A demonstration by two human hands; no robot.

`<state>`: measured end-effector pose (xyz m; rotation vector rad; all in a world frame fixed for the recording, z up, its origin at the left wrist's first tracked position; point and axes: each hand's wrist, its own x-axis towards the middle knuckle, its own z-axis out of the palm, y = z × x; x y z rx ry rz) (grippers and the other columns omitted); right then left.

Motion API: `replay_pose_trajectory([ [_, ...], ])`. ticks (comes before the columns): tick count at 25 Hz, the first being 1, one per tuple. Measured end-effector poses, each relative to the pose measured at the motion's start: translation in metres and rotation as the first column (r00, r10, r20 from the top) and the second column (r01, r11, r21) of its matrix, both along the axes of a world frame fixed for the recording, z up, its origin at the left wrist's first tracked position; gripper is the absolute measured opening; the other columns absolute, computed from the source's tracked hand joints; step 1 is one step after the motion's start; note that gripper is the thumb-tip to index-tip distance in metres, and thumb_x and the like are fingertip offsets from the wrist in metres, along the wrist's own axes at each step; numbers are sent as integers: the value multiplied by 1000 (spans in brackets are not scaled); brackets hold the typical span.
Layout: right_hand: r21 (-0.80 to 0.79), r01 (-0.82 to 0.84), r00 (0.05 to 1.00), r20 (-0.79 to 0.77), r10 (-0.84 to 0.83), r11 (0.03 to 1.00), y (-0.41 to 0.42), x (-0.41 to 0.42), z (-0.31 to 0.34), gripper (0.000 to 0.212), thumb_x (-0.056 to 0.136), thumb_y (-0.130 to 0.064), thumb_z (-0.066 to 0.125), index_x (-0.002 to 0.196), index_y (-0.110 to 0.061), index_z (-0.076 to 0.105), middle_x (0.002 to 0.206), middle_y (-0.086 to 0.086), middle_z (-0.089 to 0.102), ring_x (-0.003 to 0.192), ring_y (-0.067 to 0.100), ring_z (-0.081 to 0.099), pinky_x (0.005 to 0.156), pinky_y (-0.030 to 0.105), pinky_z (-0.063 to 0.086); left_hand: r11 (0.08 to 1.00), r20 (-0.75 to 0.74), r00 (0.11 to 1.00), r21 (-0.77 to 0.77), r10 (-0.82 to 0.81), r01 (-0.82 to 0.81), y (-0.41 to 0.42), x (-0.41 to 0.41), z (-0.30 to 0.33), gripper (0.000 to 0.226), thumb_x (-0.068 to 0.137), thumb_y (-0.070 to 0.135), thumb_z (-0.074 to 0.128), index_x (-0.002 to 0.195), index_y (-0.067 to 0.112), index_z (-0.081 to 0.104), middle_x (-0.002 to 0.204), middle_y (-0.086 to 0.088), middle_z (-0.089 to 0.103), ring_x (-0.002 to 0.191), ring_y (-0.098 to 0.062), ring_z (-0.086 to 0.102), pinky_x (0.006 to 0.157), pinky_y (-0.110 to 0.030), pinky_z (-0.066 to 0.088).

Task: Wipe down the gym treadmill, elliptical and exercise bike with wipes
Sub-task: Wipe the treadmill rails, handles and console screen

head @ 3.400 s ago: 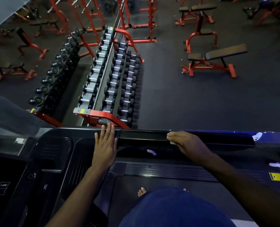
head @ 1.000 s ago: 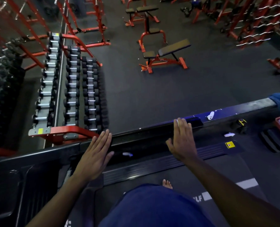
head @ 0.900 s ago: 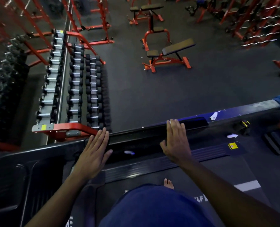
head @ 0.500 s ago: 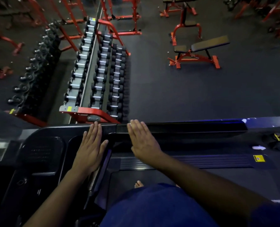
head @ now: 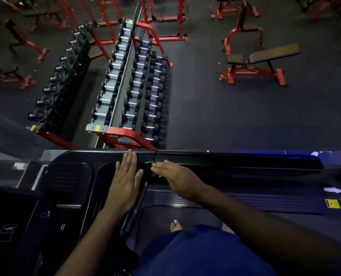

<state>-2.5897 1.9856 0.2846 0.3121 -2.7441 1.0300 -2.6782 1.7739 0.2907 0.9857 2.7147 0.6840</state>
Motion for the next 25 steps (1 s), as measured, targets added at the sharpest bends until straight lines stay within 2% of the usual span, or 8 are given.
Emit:
replay_pose_trajectory([
  [5,-359,532,842,131,-523,767,66,89,28,45,89,3,47,126,-12,68,122,-9,67,116,9,61,101,12,43,941,-93,941,71,-325,332,71,15,8,60,109,40,28,161,11,21,170,-2,13,157,-16,9,127,-35,5],
  [9,-577,785,453,286,-845,226,133,162,28,38,98,8,49,121,-15,69,113,-8,72,108,3,68,98,16,48,762,-119,759,28,-641,648,150,34,9,59,110,37,33,162,13,18,171,0,10,157,-17,11,127,-33,6],
  [12,-660,717,97,409,-907,-221,185,209,19,41,96,10,41,122,-11,65,108,-1,70,100,1,69,92,14,51,570,-141,558,-70,-818,818,211,46,4,61,110,41,29,163,14,15,171,2,7,157,-14,8,128,-35,8],
  [14,-633,668,-39,495,-868,-391,216,225,5,36,97,2,47,124,-11,66,110,-4,69,104,6,67,93,18,50,442,-154,420,-166,-895,881,254,53,-3,62,110,44,25,163,14,13,171,1,5,157,-13,4,128,-37,11],
  [17,-584,729,9,530,-848,-357,246,215,-5,30,101,-13,50,126,-12,66,117,-8,67,112,7,61,99,23,47,336,-163,302,-271,-939,902,300,61,-9,63,110,42,29,163,15,10,171,1,2,157,-13,0,127,-39,15],
  [19,-596,749,116,549,-828,-291,253,199,-1,34,104,-15,43,131,-11,63,126,-8,64,117,5,56,96,14,41,323,-157,288,-295,-945,899,313,63,-9,63,110,40,33,163,14,11,171,0,2,157,-13,-1,127,-38,15],
  [21,-586,759,155,584,-797,-282,253,192,-5,37,104,-27,41,131,-15,63,132,-4,62,122,10,54,101,23,41,323,-178,279,-317,-944,892,311,63,-9,62,110,40,31,163,14,11,171,0,2,157,-13,-1,127,-38,15],
  [25,-618,520,253,771,-585,-590,240,192,-22,58,103,-59,33,117,-15,68,108,3,73,104,21,67,89,37,52,338,-187,289,-346,-939,875,310,66,-9,61,110,42,22,163,15,8,171,1,-1,157,-12,-2,127,-38,16],
])
